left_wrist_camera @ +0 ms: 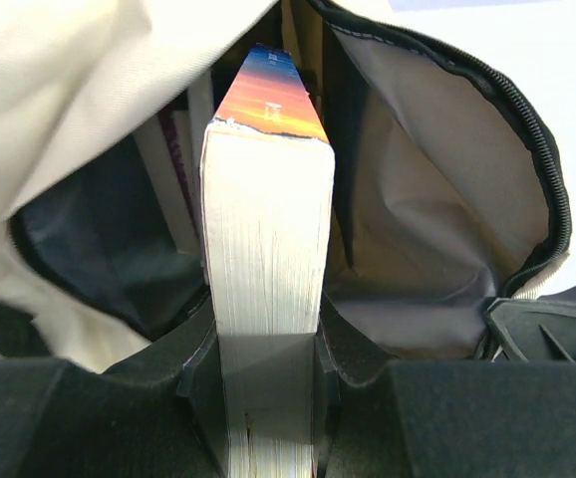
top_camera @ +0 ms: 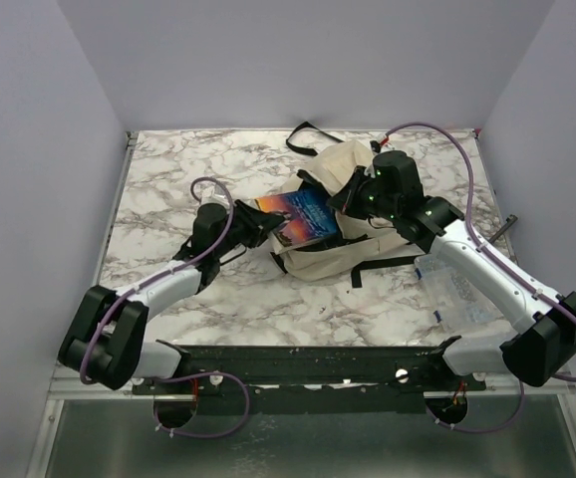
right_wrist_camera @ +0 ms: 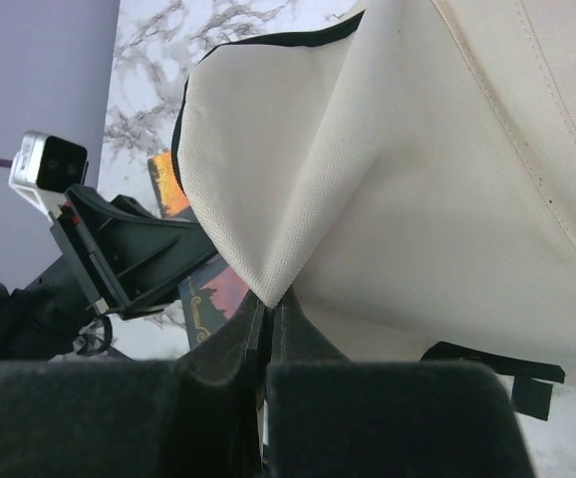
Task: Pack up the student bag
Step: Place the book in the student bag, then zip the student bag at the center of the board.
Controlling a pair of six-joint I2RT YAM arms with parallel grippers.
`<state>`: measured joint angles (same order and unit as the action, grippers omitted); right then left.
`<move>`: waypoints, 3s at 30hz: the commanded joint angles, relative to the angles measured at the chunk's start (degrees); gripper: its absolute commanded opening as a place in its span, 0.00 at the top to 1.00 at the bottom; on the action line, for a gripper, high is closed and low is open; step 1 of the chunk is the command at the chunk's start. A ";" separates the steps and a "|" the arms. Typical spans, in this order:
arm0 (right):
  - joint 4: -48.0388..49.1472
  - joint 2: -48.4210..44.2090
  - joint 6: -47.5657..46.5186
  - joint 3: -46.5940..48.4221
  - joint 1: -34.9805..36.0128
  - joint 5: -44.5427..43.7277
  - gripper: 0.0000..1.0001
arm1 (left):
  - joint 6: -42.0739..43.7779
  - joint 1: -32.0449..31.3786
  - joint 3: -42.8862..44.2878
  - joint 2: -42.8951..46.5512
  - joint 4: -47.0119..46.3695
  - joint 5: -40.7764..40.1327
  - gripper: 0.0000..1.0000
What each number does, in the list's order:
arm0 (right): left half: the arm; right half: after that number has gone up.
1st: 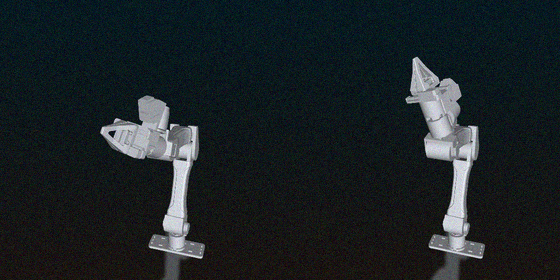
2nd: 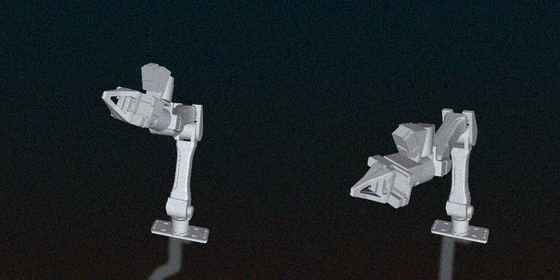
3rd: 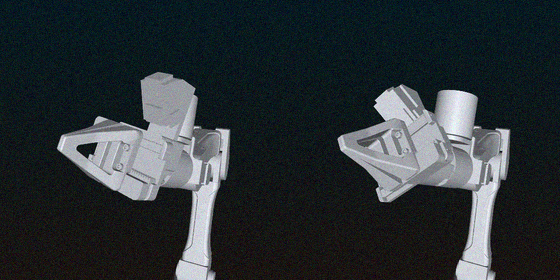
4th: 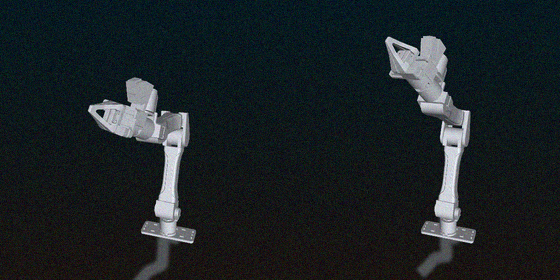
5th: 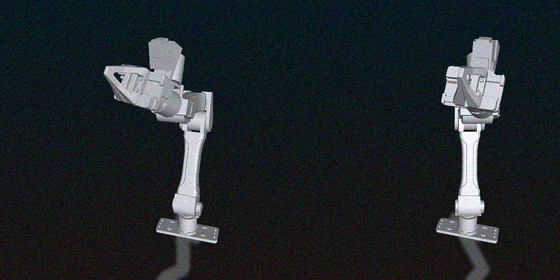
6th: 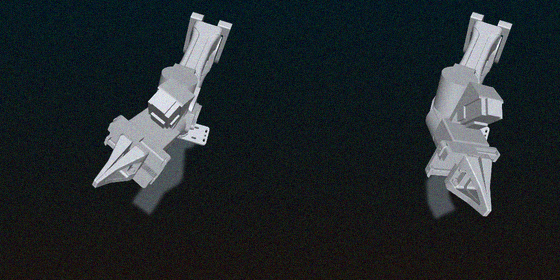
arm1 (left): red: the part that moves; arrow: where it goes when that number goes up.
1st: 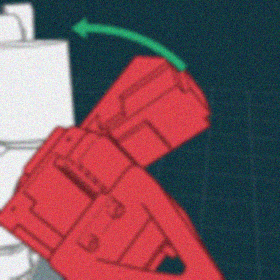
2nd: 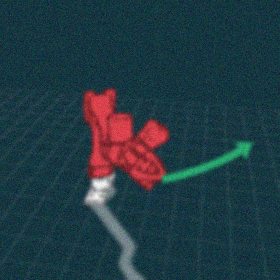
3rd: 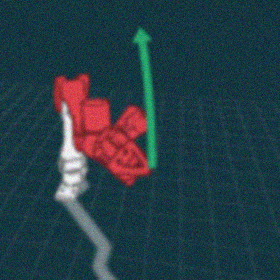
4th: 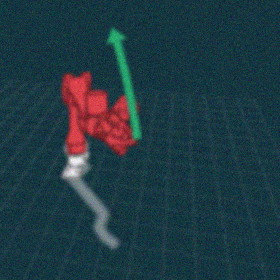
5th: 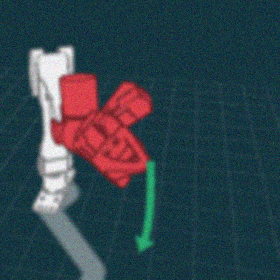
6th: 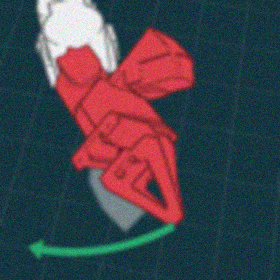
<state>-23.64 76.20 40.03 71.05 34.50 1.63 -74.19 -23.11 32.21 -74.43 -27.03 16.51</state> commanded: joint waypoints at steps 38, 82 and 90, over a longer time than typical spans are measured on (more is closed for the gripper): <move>-3.14 -1.89 -10.57 -2.32 -0.53 10.64 0.88 | 19.42 -14.98 5.63 -2.20 3.29 -0.13 0.11; 13.98 -5.79 -9.06 -31.27 -10.91 19.87 0.99 | 34.48 -14.78 -3.47 24.96 14.21 21.19 0.14; 38.56 -11.46 20.49 -40.25 1.78 30.78 0.99 | 43.30 -19.29 -7.67 31.81 13.99 6.77 0.14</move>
<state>-4.89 63.92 41.78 35.35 29.91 22.65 -38.02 -38.89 27.92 -47.07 -12.86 34.41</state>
